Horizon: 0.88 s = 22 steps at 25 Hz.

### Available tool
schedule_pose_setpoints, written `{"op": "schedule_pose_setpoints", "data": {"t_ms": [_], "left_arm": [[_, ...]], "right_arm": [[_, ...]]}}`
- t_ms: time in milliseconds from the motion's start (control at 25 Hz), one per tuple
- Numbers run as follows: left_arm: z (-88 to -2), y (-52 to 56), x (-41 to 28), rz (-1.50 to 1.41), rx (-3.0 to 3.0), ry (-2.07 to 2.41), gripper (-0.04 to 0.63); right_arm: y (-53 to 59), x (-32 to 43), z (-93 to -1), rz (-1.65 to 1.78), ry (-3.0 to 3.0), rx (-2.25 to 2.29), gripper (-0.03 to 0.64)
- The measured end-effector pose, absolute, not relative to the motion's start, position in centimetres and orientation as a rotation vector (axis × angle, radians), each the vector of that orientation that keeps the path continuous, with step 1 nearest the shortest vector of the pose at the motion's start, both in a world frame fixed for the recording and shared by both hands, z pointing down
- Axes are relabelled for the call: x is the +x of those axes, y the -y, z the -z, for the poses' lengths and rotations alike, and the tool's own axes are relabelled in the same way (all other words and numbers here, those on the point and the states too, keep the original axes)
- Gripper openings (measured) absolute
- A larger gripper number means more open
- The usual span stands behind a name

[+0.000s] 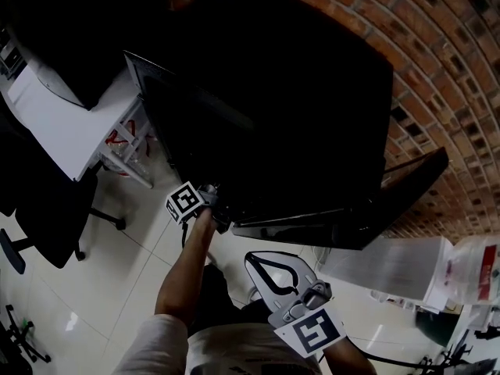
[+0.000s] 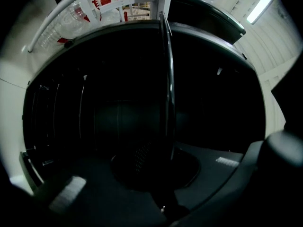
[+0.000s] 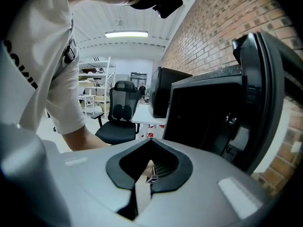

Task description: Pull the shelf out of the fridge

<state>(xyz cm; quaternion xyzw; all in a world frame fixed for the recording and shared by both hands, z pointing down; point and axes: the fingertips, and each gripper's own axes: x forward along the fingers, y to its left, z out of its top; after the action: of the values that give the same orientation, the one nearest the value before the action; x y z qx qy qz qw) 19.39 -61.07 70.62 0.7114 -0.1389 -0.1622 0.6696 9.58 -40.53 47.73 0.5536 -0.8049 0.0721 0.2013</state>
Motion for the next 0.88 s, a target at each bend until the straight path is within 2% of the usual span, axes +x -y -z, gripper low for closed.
{"op": "schedule_pose_setpoints", "data": {"t_ms": [880], "left_arm": [[-58.8, 49.8, 2.7, 0.640, 1.606, 0.509, 0.005]], "right_arm": [[34.9, 10.9, -41.6, -0.108, 2.358, 1.655, 0.005]]}}
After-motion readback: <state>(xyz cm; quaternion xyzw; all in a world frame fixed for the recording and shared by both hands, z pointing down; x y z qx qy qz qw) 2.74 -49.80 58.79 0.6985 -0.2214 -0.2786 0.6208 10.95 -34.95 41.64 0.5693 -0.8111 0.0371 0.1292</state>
